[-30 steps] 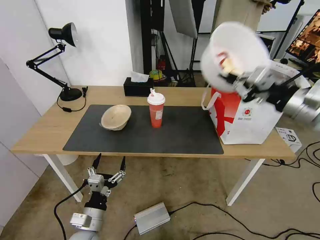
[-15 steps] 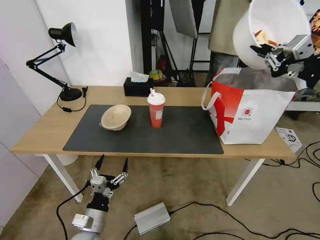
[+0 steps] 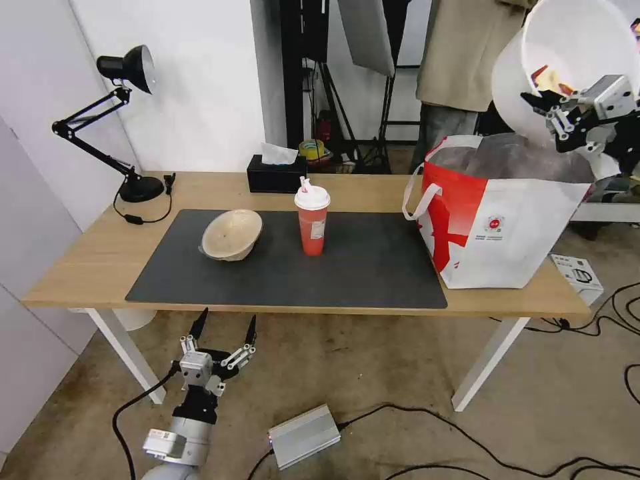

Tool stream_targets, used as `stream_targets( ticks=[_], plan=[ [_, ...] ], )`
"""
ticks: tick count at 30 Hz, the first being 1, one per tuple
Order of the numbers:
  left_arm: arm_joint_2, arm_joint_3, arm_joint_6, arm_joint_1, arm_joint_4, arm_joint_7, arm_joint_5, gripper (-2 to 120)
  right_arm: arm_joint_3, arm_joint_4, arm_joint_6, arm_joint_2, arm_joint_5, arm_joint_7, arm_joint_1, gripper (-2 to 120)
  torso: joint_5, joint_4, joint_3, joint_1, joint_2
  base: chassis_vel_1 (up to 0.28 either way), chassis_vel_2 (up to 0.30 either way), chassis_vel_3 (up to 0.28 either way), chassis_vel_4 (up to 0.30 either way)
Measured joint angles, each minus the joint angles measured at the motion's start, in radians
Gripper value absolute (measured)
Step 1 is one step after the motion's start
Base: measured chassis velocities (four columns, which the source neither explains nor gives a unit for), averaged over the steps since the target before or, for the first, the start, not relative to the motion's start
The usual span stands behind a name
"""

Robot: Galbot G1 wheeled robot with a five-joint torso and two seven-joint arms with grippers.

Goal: Pick up the trash from the table and place it into the takeout bag.

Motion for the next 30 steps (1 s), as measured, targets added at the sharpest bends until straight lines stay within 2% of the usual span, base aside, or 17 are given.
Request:
stream_targets(
  ticks=[30],
  plan=[
    [-0.009, 0.000, -0.005, 0.003, 0.028, 0.023, 0.004, 100, -0.195, -0.246, 0.050, 0.198, -0.162, -0.016, 0.161, 0, 0.0000, 0.0000, 0.000, 0.000, 0.000, 0.000, 0.000, 0.000, 0.000]
  ],
)
